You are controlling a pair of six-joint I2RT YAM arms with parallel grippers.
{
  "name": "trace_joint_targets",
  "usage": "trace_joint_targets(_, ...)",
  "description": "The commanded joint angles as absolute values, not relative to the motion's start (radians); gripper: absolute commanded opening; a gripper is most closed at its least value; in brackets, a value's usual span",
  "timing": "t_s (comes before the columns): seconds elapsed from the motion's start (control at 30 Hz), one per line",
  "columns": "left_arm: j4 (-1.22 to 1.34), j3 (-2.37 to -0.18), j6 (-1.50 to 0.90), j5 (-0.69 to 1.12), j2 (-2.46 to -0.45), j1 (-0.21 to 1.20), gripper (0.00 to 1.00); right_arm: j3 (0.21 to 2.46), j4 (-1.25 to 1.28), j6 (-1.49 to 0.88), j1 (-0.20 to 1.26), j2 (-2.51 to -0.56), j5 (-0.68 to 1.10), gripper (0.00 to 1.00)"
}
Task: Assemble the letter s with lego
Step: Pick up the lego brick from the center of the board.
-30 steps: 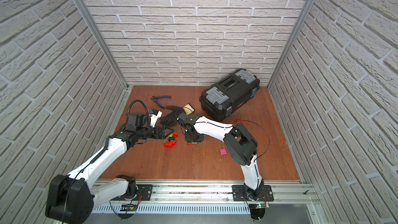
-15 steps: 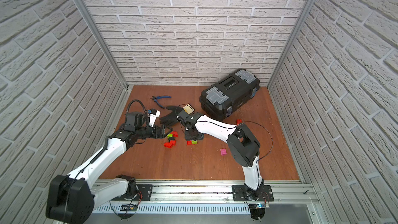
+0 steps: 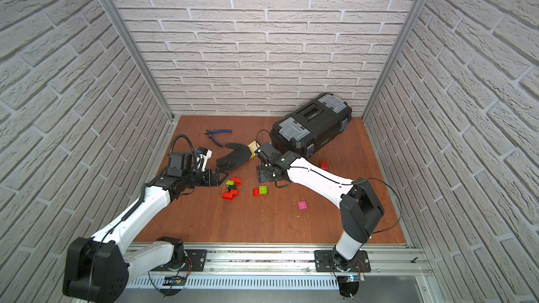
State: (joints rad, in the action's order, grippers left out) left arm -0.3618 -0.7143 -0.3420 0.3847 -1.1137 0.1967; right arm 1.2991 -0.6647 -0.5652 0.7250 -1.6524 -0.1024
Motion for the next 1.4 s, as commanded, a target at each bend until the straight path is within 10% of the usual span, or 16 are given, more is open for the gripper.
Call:
trace_joint_targets(0.0,-0.442,-0.787,-0.279,0.253,-1.082,0.191,0.98,1.241,-0.550,-0.473,0.708,-1.584,-0.038,0.78)
trace_joint_targets(0.67,-0.485,-0.888,-0.150,-0.010,-1.281,-0.066,0.98,1.004,-0.333,-0.355,0.561,-1.385,0.180,0.88)
trace_joint_targets(1.37,-0.387,-1.053,-0.051,-0.091,-1.676,-0.104,0.73,0.828,-0.073,-0.382,0.488,-1.325,0.386,0.99)
